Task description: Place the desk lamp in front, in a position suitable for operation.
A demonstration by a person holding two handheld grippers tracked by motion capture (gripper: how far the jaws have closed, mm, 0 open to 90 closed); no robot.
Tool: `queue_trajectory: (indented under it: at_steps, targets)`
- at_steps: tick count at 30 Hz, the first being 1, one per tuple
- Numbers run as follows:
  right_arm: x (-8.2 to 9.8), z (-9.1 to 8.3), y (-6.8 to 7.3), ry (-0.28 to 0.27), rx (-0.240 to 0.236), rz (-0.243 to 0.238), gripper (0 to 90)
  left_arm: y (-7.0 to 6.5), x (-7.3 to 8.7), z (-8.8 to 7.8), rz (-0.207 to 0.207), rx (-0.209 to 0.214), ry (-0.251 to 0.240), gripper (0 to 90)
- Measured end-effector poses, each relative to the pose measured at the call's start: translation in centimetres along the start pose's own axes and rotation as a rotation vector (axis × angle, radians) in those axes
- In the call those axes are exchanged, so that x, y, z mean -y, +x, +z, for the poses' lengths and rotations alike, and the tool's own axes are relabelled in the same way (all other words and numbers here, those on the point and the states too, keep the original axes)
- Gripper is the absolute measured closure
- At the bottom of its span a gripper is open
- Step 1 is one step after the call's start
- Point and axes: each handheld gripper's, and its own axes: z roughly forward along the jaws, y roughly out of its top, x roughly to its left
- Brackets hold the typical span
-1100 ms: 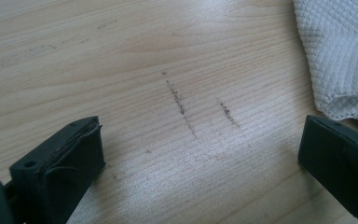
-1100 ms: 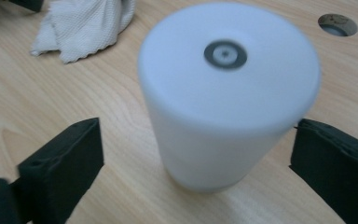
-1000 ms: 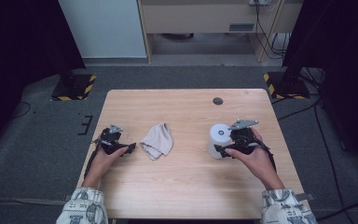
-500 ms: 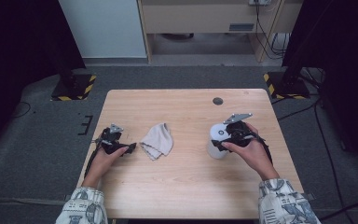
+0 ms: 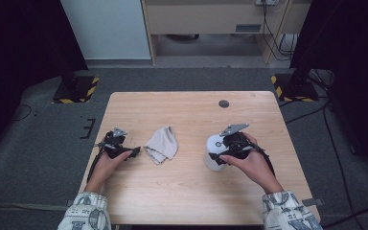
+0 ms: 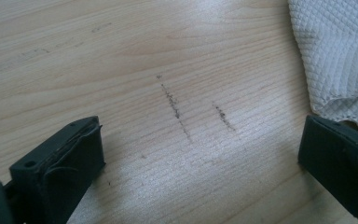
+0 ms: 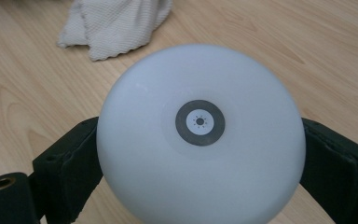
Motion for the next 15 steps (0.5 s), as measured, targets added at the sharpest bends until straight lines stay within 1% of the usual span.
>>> queue_trajectory:
  at_steps: [6, 8, 9, 12, 13, 15]
  targets:
    - [-0.5, 0.6, 1.9, -0.006, -0.027, -0.028, 8.7, 0.0, 0.0, 0.0, 0.002, 0.001, 0.0, 0.0]
    - [-0.6, 0.6, 2.1, -0.005, -0.03, -0.034, 8.8, 0.0, 0.0, 0.0, 0.002, 0.001, 0.0, 0.0]
    - [-0.8, 0.8, 2.7, -0.002, -0.046, -0.049, 8.8, 0.0, 0.0, 0.0, 0.002, 0.001, 0.0, 0.0]
    - [-0.9, 0.8, 3.4, -0.003, -0.059, -0.061, 8.8, 0.0, 0.0, 0.0, 0.002, 0.001, 0.0, 0.0]
    - [-0.9, 0.8, 3.4, -0.003, -0.059, -0.061, 8.8, 0.0, 0.0, 0.0, 0.002, 0.001, 0.0, 0.0]
    - [-0.8, 0.9, 3.9, -0.015, -0.067, -0.068, 8.8, 0.0, 0.0, 0.0, 0.003, 0.002, 0.0, 0.0]
